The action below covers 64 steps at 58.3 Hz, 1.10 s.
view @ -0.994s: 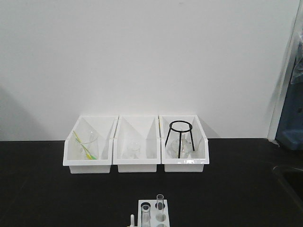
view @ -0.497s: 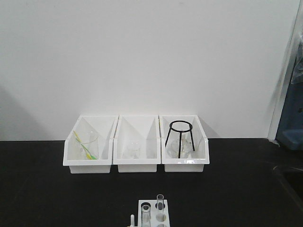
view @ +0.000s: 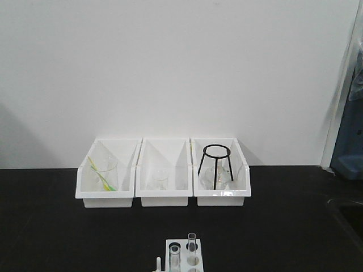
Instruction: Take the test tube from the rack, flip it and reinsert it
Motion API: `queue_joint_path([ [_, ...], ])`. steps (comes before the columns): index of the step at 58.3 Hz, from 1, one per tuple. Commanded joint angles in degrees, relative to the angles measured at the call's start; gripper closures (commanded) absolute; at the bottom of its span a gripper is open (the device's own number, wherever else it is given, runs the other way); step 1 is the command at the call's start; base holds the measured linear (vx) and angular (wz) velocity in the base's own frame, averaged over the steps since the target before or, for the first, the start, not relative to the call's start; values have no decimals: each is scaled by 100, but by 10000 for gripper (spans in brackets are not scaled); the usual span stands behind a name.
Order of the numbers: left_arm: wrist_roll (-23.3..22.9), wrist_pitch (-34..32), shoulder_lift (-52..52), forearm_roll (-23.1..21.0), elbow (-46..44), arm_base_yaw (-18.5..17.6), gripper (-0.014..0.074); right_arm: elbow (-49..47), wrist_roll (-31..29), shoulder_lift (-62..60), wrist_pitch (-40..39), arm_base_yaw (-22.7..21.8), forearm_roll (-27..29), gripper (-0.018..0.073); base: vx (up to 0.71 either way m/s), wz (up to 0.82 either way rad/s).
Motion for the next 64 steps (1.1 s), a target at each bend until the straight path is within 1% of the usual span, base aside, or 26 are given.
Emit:
queue_joint_path([
  [1,-50,-461,-46,-22,-23,-1,602,-228,-75,-25,-506,-28,-11,178,0,0],
  [4,-50,-461,-46,-22,-23,-1,602,-228,-75,-25,-506,-28,-11,85,0,0],
  [10,-50,-461,-46,-22,-23,-1,602,-228,-75,-31,-557,-28,-11,-38,0,0],
  [17,-50,-461,-46,-22,-23,-1,602,-228,173,-31,-919,-28,85,-96,0,0],
  [20,-50,-461,-46,-22,-23,-1,602,-204,322,-13,-969,-28,58,-94,0,0],
  [23,-50,-461,-46,-22,-23,-1,602,-103,397,54,-1103,-2,-113,-90,0,0],
  [26,-50,-461,-46,-22,-23,-1,602,71,398,98,-1313,136,-292,-80,0,0],
  [30,-50,-461,-46,-22,-23,-1,602,544,404,159,-1781,526,-607,-56,0,0],
  [35,-50,-461,-46,-22,-23,-1,602,1291,402,298,-2412,1178,-879,-17,0,0],
  [40,-50,-461,-46,-22,-23,-1,602,1835,377,582,-2736,1789,-1026,20,0,0],
  [46,-50,-461,-46,-22,-23,-1,602,2168,223,1121,-3017,2344,-1106,48,0,0],
  [54,-50,-461,-46,-22,-23,-1,602,2137,183,1982,-3630,2928,-1113,61,0,0],
  [55,-50,-461,-46,-22,-23,-1,602,1967,151,2515,-3995,3110,-1113,61,0,0],
  [58,-50,-461,-46,-22,-23,-1,602,1803,151,2866,-4187,3182,-1113,61,0,0],
  [64,-50,-461,-46,-22,-23,-1,602,1433,162,3557,-4420,3182,-1122,61,0,0],
])
